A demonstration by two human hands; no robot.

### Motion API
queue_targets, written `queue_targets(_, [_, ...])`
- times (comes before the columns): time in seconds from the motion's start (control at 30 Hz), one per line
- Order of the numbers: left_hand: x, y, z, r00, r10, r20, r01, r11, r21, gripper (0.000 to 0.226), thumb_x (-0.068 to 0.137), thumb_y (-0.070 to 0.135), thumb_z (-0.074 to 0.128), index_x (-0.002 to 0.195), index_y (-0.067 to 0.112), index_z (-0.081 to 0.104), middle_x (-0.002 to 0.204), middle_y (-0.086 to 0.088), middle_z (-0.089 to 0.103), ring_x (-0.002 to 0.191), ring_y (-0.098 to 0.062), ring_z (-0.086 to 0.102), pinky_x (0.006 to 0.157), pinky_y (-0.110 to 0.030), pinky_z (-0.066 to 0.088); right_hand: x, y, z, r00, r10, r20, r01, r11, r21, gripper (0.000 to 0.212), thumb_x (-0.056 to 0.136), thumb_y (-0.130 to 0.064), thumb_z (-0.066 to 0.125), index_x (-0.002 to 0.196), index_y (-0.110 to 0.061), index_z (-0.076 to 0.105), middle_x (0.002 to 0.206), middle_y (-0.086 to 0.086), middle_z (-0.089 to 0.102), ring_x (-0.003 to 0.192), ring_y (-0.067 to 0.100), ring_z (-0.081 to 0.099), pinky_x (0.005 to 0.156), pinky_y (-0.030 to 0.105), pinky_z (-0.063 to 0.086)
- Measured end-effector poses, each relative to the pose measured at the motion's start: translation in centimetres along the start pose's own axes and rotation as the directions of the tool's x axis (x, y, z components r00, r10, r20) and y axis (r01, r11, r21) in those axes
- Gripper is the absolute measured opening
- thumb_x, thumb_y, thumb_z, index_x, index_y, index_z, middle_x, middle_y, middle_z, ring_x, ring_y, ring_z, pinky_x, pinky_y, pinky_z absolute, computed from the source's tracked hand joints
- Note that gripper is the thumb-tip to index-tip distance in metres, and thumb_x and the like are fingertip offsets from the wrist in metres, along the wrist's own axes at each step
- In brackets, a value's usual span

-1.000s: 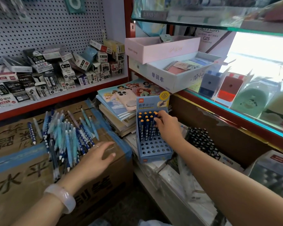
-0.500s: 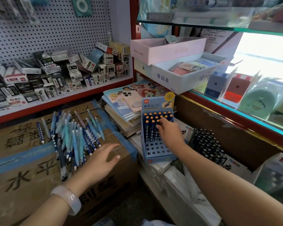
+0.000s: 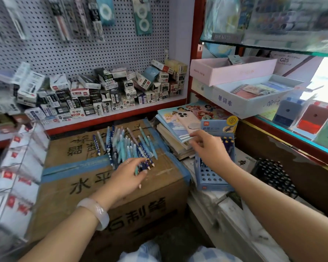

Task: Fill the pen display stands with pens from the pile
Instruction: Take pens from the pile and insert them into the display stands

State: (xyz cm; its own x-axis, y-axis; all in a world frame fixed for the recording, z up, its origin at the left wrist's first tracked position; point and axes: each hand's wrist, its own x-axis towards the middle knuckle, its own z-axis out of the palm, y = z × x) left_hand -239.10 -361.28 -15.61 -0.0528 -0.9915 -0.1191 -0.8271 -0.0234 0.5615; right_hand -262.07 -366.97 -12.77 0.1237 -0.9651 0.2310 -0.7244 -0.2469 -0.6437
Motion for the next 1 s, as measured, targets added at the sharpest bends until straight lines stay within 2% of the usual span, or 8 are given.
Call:
queue_targets(0.17, [-0.5,-3.6,-2.8,0.991,-0.115,-0.073,0.111,0.992,-0.052,0.048,0.096,0.032,0.046,0.141,0.024,0.034,0.147,0.002,0.033,0.129,-0.015,0.038,0.100,-0.030,0.036,1.1,-4.0,4.5,0.981,-0.067,0.183,0.067,0.998,0.002,0.031,0.095,-0.028,0.052,0.125,-0.020,0.052,0.108,-0.004,0.064,0.098,0.012,0.061,0.086,0.033,0.052])
queue_targets(0.3, [0.3,-6.9,-4.1,0.968,-0.224,-0.113,0.206,0.966,-0.154,0.047,0.096,0.030,0.046,0.141,0.022,0.034,0.127,0.007,0.048,0.071,0.005,0.041,0.060,-0.015,0.034,2.4,-5.8,8.9,0.973,-0.069,0.219,0.064,0.998,0.028,0.033,0.095,-0.031,0.051,0.126,-0.020,0.052,0.110,-0.003,0.065,0.097,0.013,0.061,0.081,0.029,0.053])
queue_targets(0.4, [1.8,-8.6,-4.3,0.940,-0.321,-0.114,0.293,0.932,-0.212,0.054,0.095,0.033,0.048,0.144,0.019,0.030,0.135,0.001,0.045,0.095,-0.005,0.053,0.077,-0.022,0.042,3.3,-6.5,12.1,0.966,-0.019,0.256,-0.002,0.997,0.081,0.032,0.096,-0.031,0.050,0.126,-0.020,0.052,0.109,-0.002,0.064,0.095,0.014,0.060,0.075,0.026,0.050])
queue_targets(0.5, [4.0,-8.9,-4.1,0.919,-0.385,-0.085,0.358,0.905,-0.230,0.056,0.095,0.033,0.048,0.144,0.018,0.026,0.111,0.006,0.052,0.078,-0.003,0.049,0.069,-0.025,0.041,3.8,-6.4,14.5,0.957,-0.001,0.290,-0.027,0.995,0.093,0.032,0.097,-0.029,0.049,0.128,-0.020,0.051,0.114,0.000,0.063,0.102,0.014,0.061,0.074,0.022,0.048])
queue_targets(0.6, [7.1,-9.2,-4.5,0.897,-0.436,-0.071,0.408,0.880,-0.244,0.066,0.094,0.038,0.048,0.148,0.018,0.016,0.135,-0.003,0.044,0.094,-0.014,0.056,0.080,-0.031,0.045,4.6,-5.8,15.7,0.961,-0.002,0.277,-0.025,0.995,0.094,0.032,0.097,-0.028,0.048,0.128,-0.020,0.051,0.116,0.000,0.063,0.106,0.014,0.061,0.076,0.022,0.050])
queue_targets(0.7, [10.6,-9.8,-5.4,0.892,-0.440,-0.105,0.408,0.883,-0.231,0.067,0.093,0.040,0.048,0.147,0.016,0.018,0.103,0.004,0.049,0.075,-0.010,0.050,0.065,-0.027,0.043,5.6,-5.1,15.9,0.964,-0.001,0.265,-0.028,0.994,0.103,0.031,0.097,-0.029,0.048,0.126,-0.021,0.053,0.115,0.000,0.064,0.101,0.014,0.062,0.072,0.020,0.049])
queue_targets(0.87, [15.4,-9.5,-5.2,0.894,-0.432,-0.119,0.428,0.902,-0.056,0.070,0.086,0.048,0.053,0.142,0.012,0.030,0.132,-0.011,0.049,0.113,-0.030,0.053,0.090,-0.037,0.048,7.5,-4.4,15.8,0.966,-0.001,0.257,-0.024,0.996,0.091,0.031,0.097,-0.030,0.047,0.126,-0.021,0.053,0.113,-0.001,0.064,0.099,0.015,0.062,0.078,0.027,0.052])
queue_targets(1.0, [17.3,-9.1,-4.5,0.918,-0.386,-0.091,0.395,0.908,0.138,0.081,0.084,0.053,0.051,0.150,0.026,0.011,0.152,-0.009,0.029,0.105,-0.026,0.059,0.088,-0.032,0.048,8.1,-3.7,15.4,0.966,0.004,0.260,-0.026,0.996,0.082,0.032,0.098,-0.031,0.046,0.128,-0.023,0.051,0.115,-0.002,0.063,0.099,0.013,0.061,0.076,0.025,0.050])
